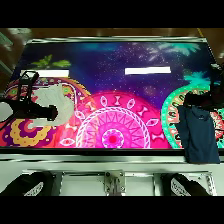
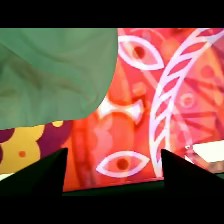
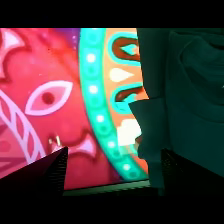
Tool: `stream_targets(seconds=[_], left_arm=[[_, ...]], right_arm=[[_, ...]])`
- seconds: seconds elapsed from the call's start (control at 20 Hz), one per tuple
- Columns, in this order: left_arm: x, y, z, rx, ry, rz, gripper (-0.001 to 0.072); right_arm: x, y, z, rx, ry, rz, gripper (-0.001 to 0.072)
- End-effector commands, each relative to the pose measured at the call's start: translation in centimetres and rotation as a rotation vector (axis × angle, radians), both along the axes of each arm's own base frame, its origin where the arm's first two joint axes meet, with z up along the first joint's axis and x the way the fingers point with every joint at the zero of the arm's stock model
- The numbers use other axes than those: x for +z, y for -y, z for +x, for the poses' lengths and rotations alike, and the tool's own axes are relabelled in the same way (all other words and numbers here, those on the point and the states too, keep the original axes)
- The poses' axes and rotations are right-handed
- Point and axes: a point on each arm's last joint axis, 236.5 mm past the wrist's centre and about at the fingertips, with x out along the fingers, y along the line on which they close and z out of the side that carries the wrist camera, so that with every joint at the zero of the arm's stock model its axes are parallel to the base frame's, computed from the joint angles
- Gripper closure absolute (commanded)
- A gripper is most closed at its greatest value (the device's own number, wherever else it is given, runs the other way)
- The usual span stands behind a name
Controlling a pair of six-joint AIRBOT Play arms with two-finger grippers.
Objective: Fold the shirts.
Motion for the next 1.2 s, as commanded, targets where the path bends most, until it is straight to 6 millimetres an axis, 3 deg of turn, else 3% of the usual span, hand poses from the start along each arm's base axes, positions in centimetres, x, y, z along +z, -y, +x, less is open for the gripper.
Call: stream_targets(seconds=[0.0, 0.4, 0.6, 0.85, 1.05, 1.15], left_arm=[[0.0, 0.0, 0.0, 0.001, 0.000, 0.000, 0.0021], [0.0, 0.0, 0.0, 0.001, 0.000, 0.000, 0.0021], [0.0, 0.0, 0.0, 0.001, 0.000, 0.000, 0.0021], [0.1, 0.5, 0.9, -0.004, 0.029, -0.016, 0.0021], [-0.3, 1.6, 1.4, -0.012, 0.025, -0.056, 0.0022], [-0.6, 0.7, 2.2, 0.007, 0.036, -0.020, 0.0022]], right_arm=[[0.0, 0.0, 0.0, 0.001, 0.000, 0.000, 0.0019], [0.0, -0.1, 0.0, 0.001, 0.001, 0.003, 0.0020], [0.1, -1.6, 0.6, -0.005, 0.023, 0.071, 0.0019], [0.7, -5.5, 1.0, -0.006, 0.043, 0.245, 0.0019], [0.2, -5.7, -0.5, 0.001, -0.024, 0.253, 0.0019], [0.2, -5.8, -0.8, 0.002, -0.037, 0.255, 0.0019]])
